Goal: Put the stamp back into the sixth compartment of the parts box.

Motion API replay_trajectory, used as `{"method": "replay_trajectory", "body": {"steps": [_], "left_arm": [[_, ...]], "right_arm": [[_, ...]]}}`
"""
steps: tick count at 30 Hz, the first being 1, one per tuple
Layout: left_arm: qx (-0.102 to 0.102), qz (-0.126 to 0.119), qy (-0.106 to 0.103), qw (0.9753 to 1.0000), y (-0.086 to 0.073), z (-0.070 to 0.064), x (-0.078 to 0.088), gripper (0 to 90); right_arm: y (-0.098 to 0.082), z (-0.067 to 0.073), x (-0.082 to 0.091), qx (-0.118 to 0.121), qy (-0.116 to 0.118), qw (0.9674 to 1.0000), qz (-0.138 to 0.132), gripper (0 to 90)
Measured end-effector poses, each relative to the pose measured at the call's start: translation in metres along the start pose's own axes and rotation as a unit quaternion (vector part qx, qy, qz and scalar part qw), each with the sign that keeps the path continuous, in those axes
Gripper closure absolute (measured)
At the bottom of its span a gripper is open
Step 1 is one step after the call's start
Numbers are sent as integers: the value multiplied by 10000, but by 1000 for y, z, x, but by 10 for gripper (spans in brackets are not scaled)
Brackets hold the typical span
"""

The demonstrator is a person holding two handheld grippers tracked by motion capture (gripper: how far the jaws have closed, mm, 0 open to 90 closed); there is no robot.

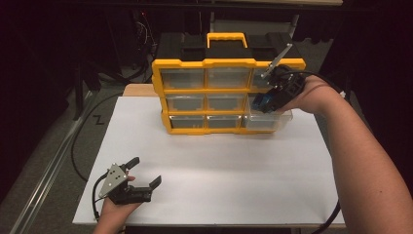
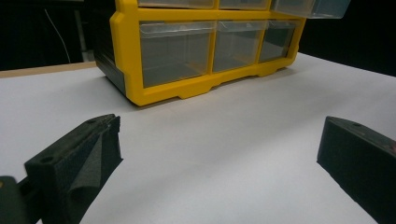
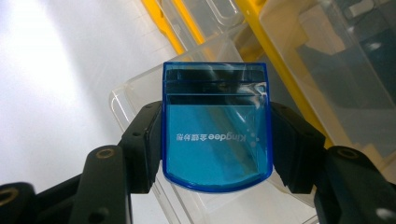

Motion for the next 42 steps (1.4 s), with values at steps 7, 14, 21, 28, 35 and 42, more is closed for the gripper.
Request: {"method": "replay_trajectory", "body": {"steps": [7, 14, 21, 28, 35, 42], "left_arm": [[-7, 11, -15, 10000, 0, 0, 0, 3], [12, 2, -5, 10000, 0, 0, 0, 3], [4, 12, -15, 10000, 0, 0, 0, 3], [19, 3, -7, 10000, 0, 1, 1, 3], [-5, 5, -24, 10000, 0, 0, 1, 3], [-8, 25, -11, 10000, 0, -1, 0, 3]], "right_arm": [[0, 0, -3, -43, 39, 10000, 68, 436], [1, 0, -5, -145, 110, 9998, 99, 436], [1, -1, -5, -193, 115, 9997, 89, 435], [1, 0, -4, -231, 91, 9997, 5, 334], [-3, 5, 4, -213, -11, 9998, 13, 316], [-16, 12, 12, -220, -34, 9997, 82, 320]]}}
Point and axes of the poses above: each handheld gripper's, and its own axes: x roughly backward along the jaws, y roughly out of its top, z roughly to its left, the point moved 2 cm from there along -x, roughly forward along the jaws, and after that the axes turned 10 degrees about -x, right-handed, at the moved point
